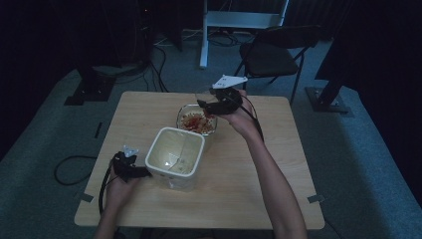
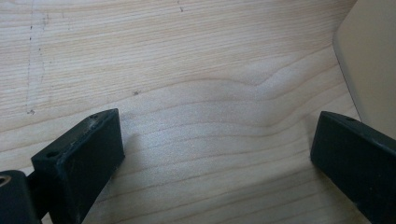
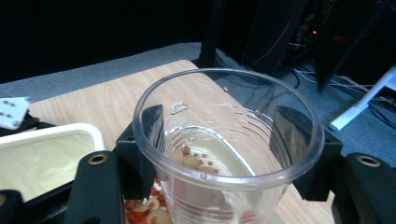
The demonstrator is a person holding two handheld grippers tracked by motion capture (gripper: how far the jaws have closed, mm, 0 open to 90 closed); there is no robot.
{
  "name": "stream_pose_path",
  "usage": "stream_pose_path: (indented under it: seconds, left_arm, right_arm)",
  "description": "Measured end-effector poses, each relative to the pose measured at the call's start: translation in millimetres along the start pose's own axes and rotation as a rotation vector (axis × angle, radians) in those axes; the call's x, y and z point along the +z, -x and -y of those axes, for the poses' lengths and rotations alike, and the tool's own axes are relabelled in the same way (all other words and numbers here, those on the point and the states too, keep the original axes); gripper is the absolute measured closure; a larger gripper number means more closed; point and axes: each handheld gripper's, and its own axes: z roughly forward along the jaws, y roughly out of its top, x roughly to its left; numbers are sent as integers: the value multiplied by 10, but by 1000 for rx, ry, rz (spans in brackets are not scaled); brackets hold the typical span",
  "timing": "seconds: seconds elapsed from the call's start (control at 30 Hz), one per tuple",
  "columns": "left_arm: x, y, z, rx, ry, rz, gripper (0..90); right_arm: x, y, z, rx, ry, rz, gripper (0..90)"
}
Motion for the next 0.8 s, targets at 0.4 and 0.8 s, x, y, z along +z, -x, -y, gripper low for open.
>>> stream_pose_path:
  seconds: [0.4, 0.8]
  left_arm:
    - [0, -1, -2, 0, -2, 1, 32]
    - [4, 2, -3, -3, 1, -1, 32]
  right_arm:
    - [-78, -169, -71, 1, 80, -85, 346]
    - [-183, -445, -266, -45, 139, -163, 340]
